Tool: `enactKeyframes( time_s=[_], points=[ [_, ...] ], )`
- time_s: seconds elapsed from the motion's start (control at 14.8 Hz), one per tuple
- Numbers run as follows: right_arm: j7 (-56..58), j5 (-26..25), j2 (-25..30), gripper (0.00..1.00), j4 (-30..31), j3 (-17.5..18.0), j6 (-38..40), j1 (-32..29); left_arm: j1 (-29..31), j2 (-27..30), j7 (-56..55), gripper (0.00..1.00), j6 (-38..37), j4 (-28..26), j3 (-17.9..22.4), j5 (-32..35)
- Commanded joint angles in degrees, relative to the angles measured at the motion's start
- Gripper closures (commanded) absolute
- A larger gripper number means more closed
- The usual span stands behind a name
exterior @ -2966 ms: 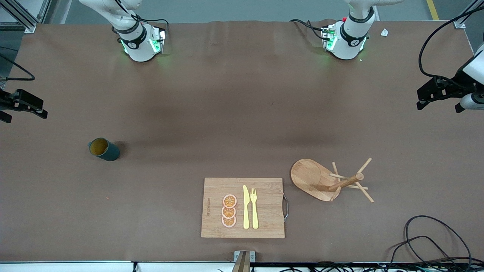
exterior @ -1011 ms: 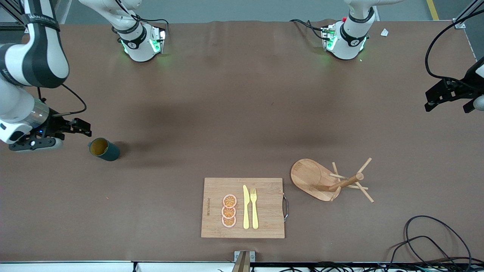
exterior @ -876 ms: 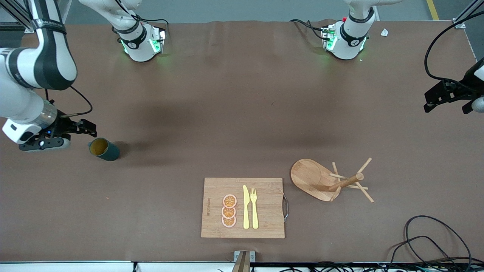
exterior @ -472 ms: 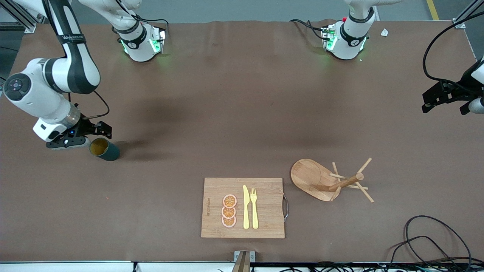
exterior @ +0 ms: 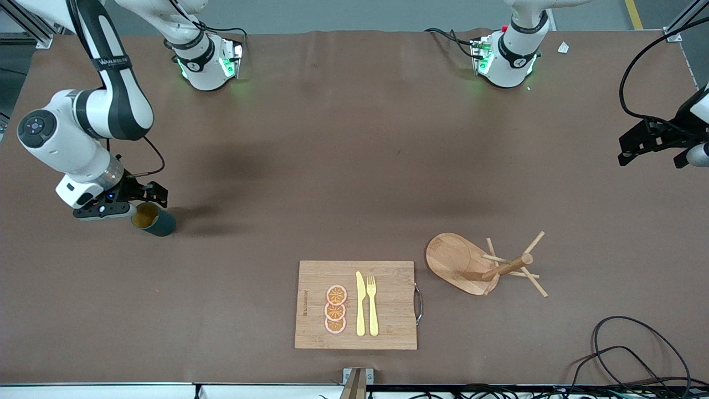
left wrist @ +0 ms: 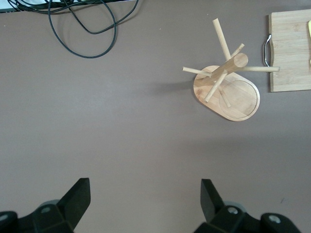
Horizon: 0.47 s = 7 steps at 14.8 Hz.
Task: Pass cup and hang on rack
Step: 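Reach the right gripper down to the teal mug's rim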
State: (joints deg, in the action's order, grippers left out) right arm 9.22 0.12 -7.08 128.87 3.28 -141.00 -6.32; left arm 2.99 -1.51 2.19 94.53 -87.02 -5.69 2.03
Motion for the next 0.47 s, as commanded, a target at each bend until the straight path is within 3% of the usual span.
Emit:
enactKeyframes(
  time_s=[0.0,0.4],
  points=[
    [-0.8,0.7,-1.7,0.0,0.9,0.2,-2.0,-0.6,0.1,-0.1,-0.8,0.0,0.0,0.4,-0.2,0.5],
    [-3.3,0.8,-3.8,0.0,0.9,0.2,-3.1,-0.5,0.1,-0.1,-0.9,0.0,0.0,0.4,-0.2,0.5]
  ],
)
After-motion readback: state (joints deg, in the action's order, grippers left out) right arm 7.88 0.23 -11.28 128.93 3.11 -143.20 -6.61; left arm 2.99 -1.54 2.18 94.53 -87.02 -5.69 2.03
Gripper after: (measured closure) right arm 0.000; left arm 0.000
